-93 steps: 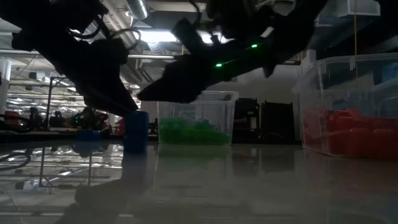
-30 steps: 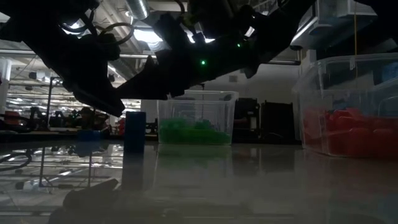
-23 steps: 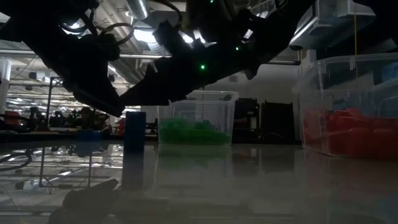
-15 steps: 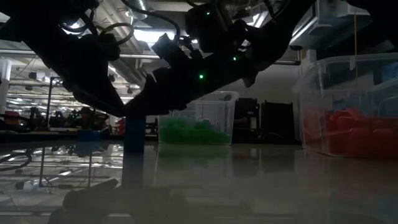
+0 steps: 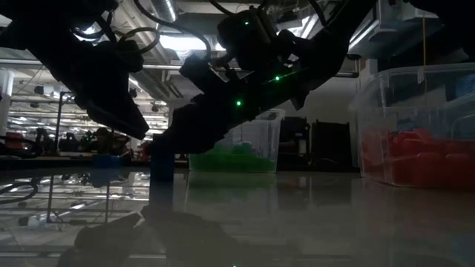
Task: Sort blocks
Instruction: Put the blue game piece into the bottom right transparent bin
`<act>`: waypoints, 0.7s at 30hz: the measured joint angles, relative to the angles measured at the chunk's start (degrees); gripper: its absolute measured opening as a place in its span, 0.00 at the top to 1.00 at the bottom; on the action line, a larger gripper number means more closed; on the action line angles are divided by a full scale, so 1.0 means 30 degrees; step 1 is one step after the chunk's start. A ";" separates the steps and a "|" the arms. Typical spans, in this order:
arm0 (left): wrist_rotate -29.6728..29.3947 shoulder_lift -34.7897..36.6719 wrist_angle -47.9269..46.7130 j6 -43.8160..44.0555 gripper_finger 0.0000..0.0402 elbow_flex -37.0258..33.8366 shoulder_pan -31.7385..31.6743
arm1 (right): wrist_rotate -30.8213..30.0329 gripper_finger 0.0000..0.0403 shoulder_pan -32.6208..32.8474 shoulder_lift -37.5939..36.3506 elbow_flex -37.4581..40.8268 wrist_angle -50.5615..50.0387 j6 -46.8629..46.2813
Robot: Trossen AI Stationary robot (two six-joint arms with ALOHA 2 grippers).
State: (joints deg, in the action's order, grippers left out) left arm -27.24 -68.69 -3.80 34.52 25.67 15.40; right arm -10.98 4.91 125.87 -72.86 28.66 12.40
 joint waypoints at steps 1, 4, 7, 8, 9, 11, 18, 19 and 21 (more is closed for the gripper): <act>0.0000 0.0000 -0.0001 0.0000 0.39 0.0000 0.0000 | -0.0004 0.03 0.0000 0.0072 0.0000 0.0138 0.0075; 0.0000 0.0000 0.0012 0.0000 0.39 0.0000 0.0000 | 0.0372 0.03 -0.0020 0.0174 0.0007 0.0046 0.0077; 0.0000 0.0000 0.0060 0.0000 0.39 0.0000 0.0000 | 0.0701 0.03 -0.0182 0.0211 0.0000 0.0075 0.0031; -0.0004 0.0000 0.0077 0.0000 0.39 0.0000 0.0000 | 0.0989 0.03 -0.0210 0.0257 0.0000 0.0043 -0.0035; -0.0007 0.0000 0.0067 0.0000 0.39 0.0000 0.0000 | 0.1187 0.03 -0.0302 0.0296 0.0000 0.0018 -0.0087; -0.0005 0.0000 0.0070 0.0000 0.39 0.0000 0.0000 | 0.1427 0.03 -0.0329 0.0541 -0.0005 0.0436 -0.0437; -0.0007 0.0000 0.0099 0.0024 0.39 0.0004 0.0000 | 0.1952 0.04 -0.0424 0.1086 -0.0015 0.1430 -0.0732; -0.0007 0.0000 0.0069 0.0026 0.39 0.0007 0.0000 | 0.2008 0.05 -0.0410 0.1172 -0.0087 0.1788 -0.0733; -0.0007 -0.0007 0.0051 0.0008 0.39 0.0001 0.0000 | 0.2017 0.09 -0.0408 0.1219 -0.0098 0.1853 -0.0707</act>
State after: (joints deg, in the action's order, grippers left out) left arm -27.27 -68.71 -3.65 34.55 25.67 15.40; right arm -4.93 3.68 129.52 -73.15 34.22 10.27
